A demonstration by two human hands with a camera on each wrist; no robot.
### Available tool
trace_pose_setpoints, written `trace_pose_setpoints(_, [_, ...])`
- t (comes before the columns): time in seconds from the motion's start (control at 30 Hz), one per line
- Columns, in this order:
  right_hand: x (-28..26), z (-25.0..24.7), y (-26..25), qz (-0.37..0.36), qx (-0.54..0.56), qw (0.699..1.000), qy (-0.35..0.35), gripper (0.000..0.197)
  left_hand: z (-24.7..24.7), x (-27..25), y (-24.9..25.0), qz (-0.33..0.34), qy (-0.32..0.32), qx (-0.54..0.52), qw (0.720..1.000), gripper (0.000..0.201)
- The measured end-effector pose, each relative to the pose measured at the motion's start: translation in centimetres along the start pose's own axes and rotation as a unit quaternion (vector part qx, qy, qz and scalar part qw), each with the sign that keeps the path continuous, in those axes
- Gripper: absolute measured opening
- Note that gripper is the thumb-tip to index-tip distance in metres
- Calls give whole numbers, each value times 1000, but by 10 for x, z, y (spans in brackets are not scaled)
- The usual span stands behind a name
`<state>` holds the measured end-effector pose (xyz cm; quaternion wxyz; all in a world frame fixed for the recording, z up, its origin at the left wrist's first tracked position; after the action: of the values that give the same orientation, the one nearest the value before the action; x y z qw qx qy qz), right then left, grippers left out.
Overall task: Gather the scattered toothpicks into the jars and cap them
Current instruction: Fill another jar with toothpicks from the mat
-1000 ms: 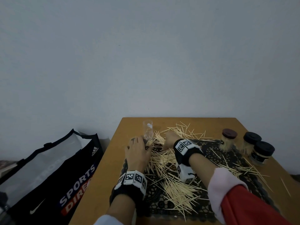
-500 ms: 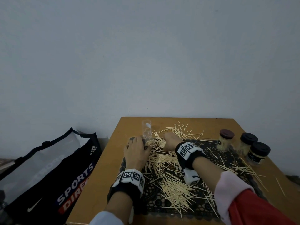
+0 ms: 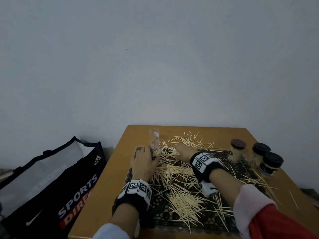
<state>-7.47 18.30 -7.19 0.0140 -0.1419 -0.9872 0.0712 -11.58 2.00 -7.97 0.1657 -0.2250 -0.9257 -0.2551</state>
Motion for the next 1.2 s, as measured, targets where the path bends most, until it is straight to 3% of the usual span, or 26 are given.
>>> trace_pose_setpoints(0.17, [-3,1,4,10,37,999,-4,38,0,0,1,-1,-6,7,1000,36])
trace_pose_setpoints(0.4, [-9,4,3,-25,-2,1000,-7,36,2,0,-1,-2,-7,0,1000,35])
trace_pose_setpoints(0.63, [-8,3,9,-24,-16,999,42,19,2,0,-1,2,-11,-3,1000,35])
trace_pose_setpoints(0.83, [-15,-7,9,-4,107,994,15,28,3,1,0,11,-5,-12,1000,35])
trace_pose_setpoints(0.9, [-14,-8,9,12,214,977,9,26,2,1,2,19,0,-23,1000,34])
trace_pose_setpoints(1.07, [-18,-22,9,83,442,892,51,21,4,0,7,49,-7,-41,998,35])
trace_pose_setpoints(1.2, [-17,-20,12,112,573,809,61,54,7,1,7,62,-19,-48,997,42])
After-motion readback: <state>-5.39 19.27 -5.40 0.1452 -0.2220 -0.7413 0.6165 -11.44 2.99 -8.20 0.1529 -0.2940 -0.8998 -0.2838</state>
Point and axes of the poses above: each hand's wrist, its own x-axis towards the middle knuckle, its own z-axis out of the palm, y = z × x, the point moved 6 cm from there along x, towards the middle knuckle, and after that the axes turned 11 degrees about y, right-handed, at the moved point
